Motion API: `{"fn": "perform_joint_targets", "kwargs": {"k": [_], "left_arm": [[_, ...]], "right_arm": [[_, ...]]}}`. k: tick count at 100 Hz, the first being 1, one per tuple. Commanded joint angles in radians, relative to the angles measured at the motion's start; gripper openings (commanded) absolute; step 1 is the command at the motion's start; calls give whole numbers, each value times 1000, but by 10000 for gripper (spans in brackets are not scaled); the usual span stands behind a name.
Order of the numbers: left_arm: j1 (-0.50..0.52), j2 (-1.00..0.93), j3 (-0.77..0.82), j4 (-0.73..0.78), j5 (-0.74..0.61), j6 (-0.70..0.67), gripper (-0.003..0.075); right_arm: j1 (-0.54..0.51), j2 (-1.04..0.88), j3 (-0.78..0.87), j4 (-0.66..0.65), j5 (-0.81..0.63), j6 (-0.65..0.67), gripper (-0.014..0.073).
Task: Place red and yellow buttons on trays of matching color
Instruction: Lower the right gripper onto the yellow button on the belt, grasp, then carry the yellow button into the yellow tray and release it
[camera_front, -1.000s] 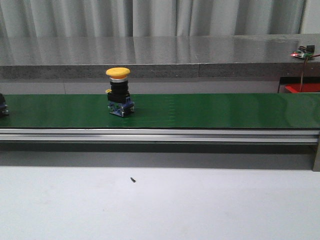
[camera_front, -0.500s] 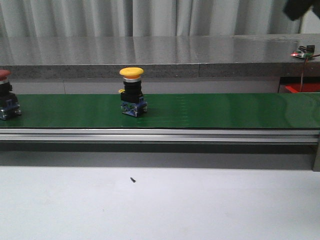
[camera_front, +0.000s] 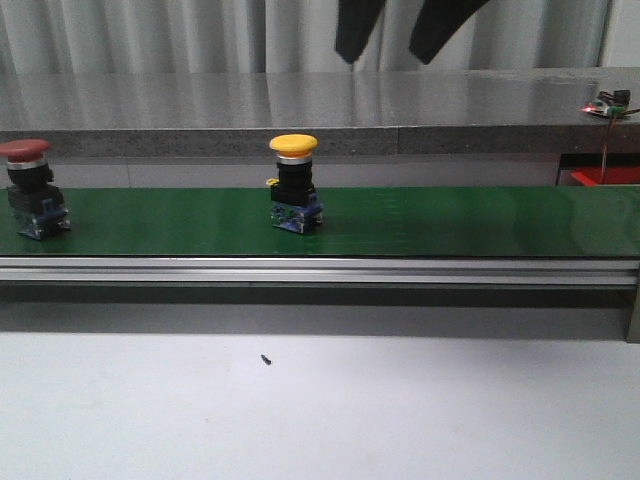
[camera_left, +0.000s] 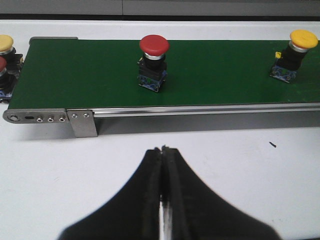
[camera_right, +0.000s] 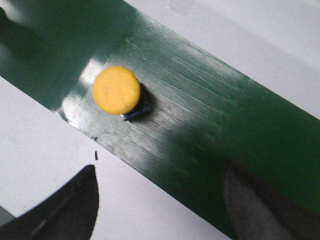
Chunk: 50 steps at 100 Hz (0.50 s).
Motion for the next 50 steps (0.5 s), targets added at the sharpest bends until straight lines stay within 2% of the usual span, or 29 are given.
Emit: {"fn": "perform_joint_targets", "kwargs": {"k": [1,23,50], "left_arm": [[-6,4,-26,-26,-72,1,-20],[-6,4,-26,-26,-72,1,-20],[-6,4,-26,-26,-72,1,-20]], "right_arm": [[13,27,-118,10,29,-13,528],[16,174,-270,8,140,-127,528],[16,253,-293,-6,127,-233,528]]}}
